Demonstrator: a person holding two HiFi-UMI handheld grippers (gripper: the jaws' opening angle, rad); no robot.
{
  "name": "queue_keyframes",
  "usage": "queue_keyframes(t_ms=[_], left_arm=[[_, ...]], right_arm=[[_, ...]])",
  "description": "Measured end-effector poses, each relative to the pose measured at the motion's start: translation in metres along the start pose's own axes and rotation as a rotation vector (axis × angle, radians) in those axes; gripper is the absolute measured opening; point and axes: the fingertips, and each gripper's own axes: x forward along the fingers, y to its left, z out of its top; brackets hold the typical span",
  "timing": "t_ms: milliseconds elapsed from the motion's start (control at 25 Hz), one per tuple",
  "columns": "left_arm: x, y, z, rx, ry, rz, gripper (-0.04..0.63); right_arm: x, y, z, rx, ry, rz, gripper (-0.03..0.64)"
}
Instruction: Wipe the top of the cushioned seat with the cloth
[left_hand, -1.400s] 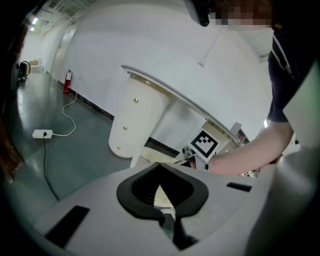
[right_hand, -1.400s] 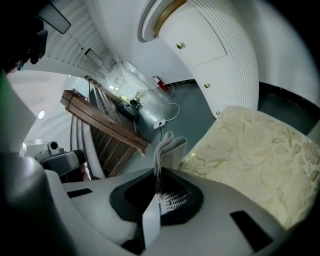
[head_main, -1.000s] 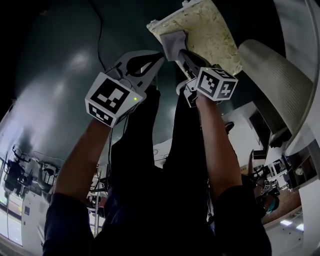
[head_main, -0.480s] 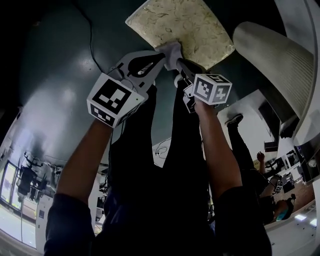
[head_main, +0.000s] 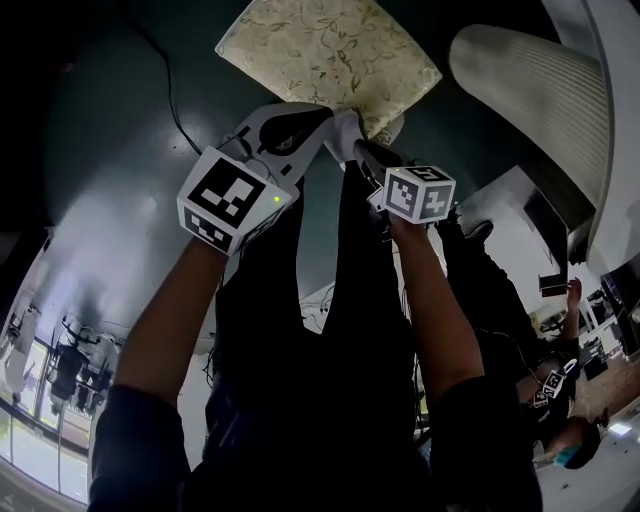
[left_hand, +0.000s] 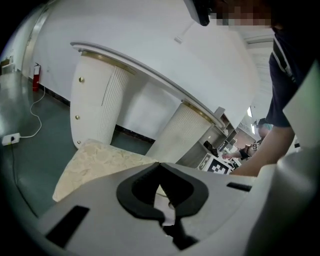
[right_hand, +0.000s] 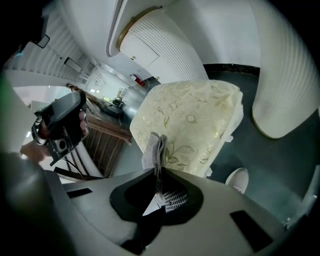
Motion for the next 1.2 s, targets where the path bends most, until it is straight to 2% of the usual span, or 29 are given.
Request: queue_keyframes(t_ms=[320, 680, 920, 1200], left_arm=[[0.016, -0.021, 0.007, 0.024, -0.004, -0.012, 0.008], [0.019, -0.034, 0.024, 0.03, -0.021, -0.013, 0.008], [0.016, -0.042, 0.041, 0.044, -0.038, -0.009, 0.008], [-0.014, -0.059, 0.082, 0.061, -0.079, 0.003, 0.008]], right_arm=[[-0.025, -0.018, -0.022, 0.035, -0.002, -0.014, 0.034], [-0.054, -0.023, -0.028, 0.057, -0.011, -0.029, 0.034], [-0.075, -0.016, -0.004, 0.038, -0.049, -0.023, 0.034], [-0.108, 0.036, 0.045, -0.017, -0.116, 0.02, 0.034]])
